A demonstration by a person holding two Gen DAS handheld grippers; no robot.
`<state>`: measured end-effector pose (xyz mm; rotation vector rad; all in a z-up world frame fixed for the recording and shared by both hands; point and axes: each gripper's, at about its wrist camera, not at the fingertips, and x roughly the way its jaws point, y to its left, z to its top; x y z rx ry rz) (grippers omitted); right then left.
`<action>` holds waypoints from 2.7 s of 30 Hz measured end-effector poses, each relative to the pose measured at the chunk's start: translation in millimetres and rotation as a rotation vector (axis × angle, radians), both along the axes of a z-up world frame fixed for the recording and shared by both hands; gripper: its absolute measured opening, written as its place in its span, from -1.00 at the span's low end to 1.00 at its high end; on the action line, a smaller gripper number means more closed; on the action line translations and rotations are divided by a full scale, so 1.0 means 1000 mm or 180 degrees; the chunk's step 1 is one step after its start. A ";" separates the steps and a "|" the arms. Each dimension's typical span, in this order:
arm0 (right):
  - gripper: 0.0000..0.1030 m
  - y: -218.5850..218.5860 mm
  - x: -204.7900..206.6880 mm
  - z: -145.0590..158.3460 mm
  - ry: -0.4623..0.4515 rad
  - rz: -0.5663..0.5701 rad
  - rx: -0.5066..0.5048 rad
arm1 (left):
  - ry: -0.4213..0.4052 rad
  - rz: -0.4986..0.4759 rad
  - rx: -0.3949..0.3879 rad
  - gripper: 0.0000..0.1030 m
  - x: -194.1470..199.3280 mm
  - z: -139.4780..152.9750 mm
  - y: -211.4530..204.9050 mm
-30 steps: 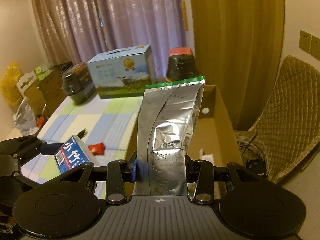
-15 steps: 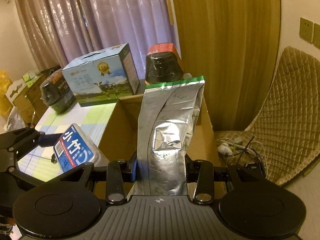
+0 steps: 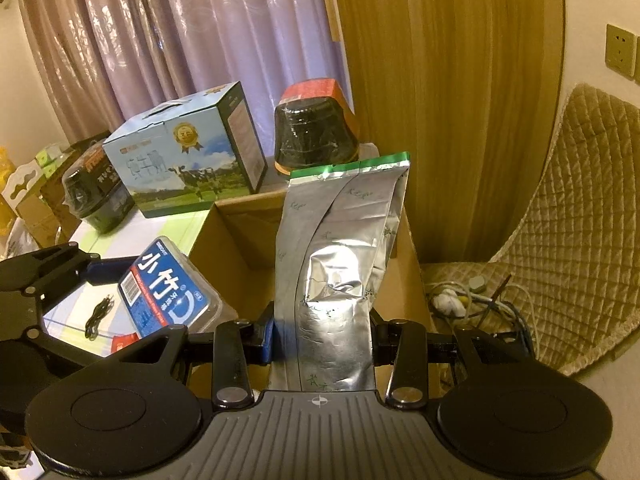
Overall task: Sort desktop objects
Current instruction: 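Carry the floss box and foil bag over the cardboard box with both tools, then open the left tool to drop the floss box while the right tool releases the foil bag, then withdraw both open tools from the cardboard box back over the table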
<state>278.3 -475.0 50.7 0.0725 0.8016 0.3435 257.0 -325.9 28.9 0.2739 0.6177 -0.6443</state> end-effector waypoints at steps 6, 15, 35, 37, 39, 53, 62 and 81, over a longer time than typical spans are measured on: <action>-0.25 -0.001 0.006 -0.003 0.0007 -0.0025 -0.0010 | 0.0015 0.0010 -0.0044 0.63 0.009 -0.004 -0.004; -0.26 -0.001 0.009 -0.009 0.0039 -0.0031 -0.0018 | -0.0025 0.0096 -0.0022 0.75 0.011 -0.006 0.005; 0.26 0.016 0.012 0.019 -0.0304 -0.0112 0.0222 | -0.0037 0.0417 -0.0150 0.75 -0.009 0.005 0.063; 0.28 0.015 0.005 0.021 -0.0297 -0.0110 0.0225 | -0.0029 0.0454 -0.0147 0.75 -0.012 0.005 0.069; 0.31 0.015 -0.005 0.023 -0.0302 -0.0120 0.0224 | -0.0019 0.0498 -0.0158 0.75 -0.017 0.005 0.075; 0.73 0.047 -0.099 0.033 -0.0264 -0.0010 0.0129 | 0.0021 0.0720 -0.0222 0.75 -0.079 0.019 0.121; 0.92 0.074 -0.151 0.038 -0.0335 0.0045 0.0143 | 0.0071 0.0889 -0.0196 0.78 -0.131 0.021 0.157; 0.96 0.129 -0.213 0.019 -0.0291 0.0193 0.0289 | 0.0237 0.1319 -0.0167 0.91 -0.192 0.014 0.226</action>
